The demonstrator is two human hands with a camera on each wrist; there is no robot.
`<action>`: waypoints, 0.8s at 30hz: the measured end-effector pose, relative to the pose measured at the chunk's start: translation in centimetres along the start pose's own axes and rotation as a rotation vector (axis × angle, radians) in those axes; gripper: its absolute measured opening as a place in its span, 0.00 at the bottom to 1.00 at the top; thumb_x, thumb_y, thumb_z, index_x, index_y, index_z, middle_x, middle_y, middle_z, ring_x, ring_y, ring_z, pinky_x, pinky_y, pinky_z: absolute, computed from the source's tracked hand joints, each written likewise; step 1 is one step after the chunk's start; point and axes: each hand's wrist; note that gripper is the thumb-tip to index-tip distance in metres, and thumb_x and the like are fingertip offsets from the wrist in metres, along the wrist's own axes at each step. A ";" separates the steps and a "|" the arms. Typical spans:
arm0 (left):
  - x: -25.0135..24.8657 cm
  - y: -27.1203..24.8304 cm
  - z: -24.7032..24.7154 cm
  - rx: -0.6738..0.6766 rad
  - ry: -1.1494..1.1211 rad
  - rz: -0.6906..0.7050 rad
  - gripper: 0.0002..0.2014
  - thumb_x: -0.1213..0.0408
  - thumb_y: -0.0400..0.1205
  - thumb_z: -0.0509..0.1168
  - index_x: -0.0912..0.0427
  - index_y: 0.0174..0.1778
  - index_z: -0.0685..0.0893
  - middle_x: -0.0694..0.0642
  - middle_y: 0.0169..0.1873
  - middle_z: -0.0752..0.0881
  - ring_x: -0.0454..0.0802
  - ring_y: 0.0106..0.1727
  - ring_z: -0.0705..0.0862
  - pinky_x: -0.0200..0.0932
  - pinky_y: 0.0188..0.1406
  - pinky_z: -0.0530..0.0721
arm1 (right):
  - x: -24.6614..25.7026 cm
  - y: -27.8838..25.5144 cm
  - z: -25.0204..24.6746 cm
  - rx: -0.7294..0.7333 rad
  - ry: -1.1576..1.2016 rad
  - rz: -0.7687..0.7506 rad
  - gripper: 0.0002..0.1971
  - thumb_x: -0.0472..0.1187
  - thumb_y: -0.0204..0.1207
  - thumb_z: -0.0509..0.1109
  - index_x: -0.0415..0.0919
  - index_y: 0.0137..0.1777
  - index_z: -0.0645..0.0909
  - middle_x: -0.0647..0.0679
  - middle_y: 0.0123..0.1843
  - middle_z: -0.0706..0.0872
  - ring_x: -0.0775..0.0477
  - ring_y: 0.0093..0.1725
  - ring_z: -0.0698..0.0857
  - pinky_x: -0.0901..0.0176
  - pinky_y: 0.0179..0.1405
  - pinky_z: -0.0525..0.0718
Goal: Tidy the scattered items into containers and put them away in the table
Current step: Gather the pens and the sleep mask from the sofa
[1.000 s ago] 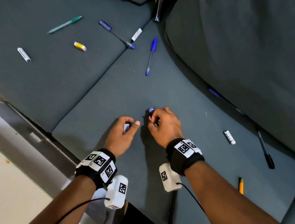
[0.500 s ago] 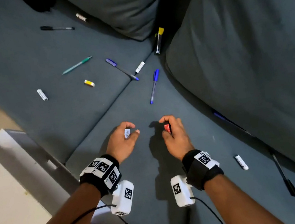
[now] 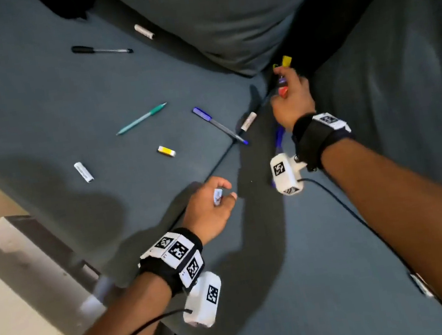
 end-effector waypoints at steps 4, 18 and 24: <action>1.6 0.9 -2.8 0.011 0.040 0.030 0.06 0.58 0.78 0.69 0.49 0.50 0.82 0.49 0.36 0.84 0.47 0.36 0.80 0.36 0.41 0.76 | 0.0 6.9 3.6 0.151 0.061 0.243 0.28 0.31 0.74 0.59 0.50 0.74 0.72 0.44 0.45 0.81 0.43 0.30 0.80 0.54 0.28 0.81; 4.0 7.3 -11.7 -0.131 0.322 0.345 0.27 0.61 0.78 0.68 0.47 0.74 0.73 0.55 0.60 0.74 0.55 0.53 0.82 0.47 0.52 0.83 | 0.2 -8.9 5.6 -0.105 0.237 0.045 0.37 0.34 0.66 0.66 0.76 0.68 0.72 0.43 0.63 0.71 0.44 0.50 0.83 0.34 0.59 0.84; 3.5 10.2 -11.2 0.010 0.718 0.287 0.10 0.59 0.82 0.63 0.47 0.58 0.77 0.53 0.57 0.72 0.63 0.44 0.81 0.58 0.41 0.84 | -0.7 -15.3 6.9 -0.055 0.156 0.127 0.27 0.25 0.75 0.67 0.54 0.68 0.76 0.39 0.63 0.73 0.47 0.56 0.82 0.52 0.66 0.80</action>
Point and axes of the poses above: each hand's wrist, its own y-axis towards the middle knuckle, its own z-axis out of the palm, x = y × z
